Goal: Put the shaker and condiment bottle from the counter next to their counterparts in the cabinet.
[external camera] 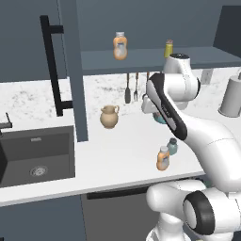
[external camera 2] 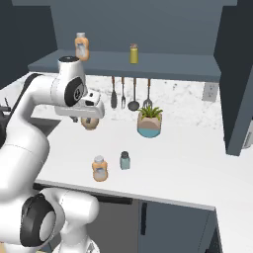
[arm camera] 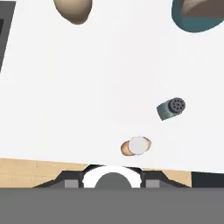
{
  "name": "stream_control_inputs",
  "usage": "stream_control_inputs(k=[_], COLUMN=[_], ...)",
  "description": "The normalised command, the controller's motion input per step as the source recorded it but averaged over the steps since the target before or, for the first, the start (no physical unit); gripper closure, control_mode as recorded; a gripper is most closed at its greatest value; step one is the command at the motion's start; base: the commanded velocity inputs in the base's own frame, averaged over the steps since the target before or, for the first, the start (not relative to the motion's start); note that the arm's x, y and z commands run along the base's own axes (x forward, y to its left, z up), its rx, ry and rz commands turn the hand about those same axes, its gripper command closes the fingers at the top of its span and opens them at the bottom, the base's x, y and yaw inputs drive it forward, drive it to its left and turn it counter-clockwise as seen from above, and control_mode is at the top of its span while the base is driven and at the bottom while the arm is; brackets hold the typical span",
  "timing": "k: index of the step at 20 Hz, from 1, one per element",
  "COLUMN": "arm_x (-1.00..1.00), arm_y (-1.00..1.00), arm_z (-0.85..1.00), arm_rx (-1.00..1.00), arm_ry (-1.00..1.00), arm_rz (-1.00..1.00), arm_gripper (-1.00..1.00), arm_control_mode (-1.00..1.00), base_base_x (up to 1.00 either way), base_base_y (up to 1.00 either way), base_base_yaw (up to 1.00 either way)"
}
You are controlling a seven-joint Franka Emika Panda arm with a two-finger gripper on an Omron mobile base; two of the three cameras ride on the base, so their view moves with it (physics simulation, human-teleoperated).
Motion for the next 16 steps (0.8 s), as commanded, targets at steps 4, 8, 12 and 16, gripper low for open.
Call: stream_control_inputs(k=[4,8,12,16], arm_x=[-0.27,-0.71,-0.52,-0.44], arm_y=[0.00,0.00,0.00,0.00], arm_z=[-0.01,-0.20,-0.27,-0.37], arm_rx=[0.03,0.02,-0.03,-0.01], arm_ry=[-0.02,-0.14,-0.21,-0.25], arm_rz=[-0.06,-0.11,-0.02,0.01], arm_gripper=[-1.00,-1.00,-1.00,-1.00], arm_control_mode=[-1.00,-1.00,-1.00,-1.00], base_base_x=[0.00,0.00,0.00,0.00], base_base_y=[0.00,0.00,0.00,0.00], base_base_yaw=[0.00,0.00,0.00,0.00])
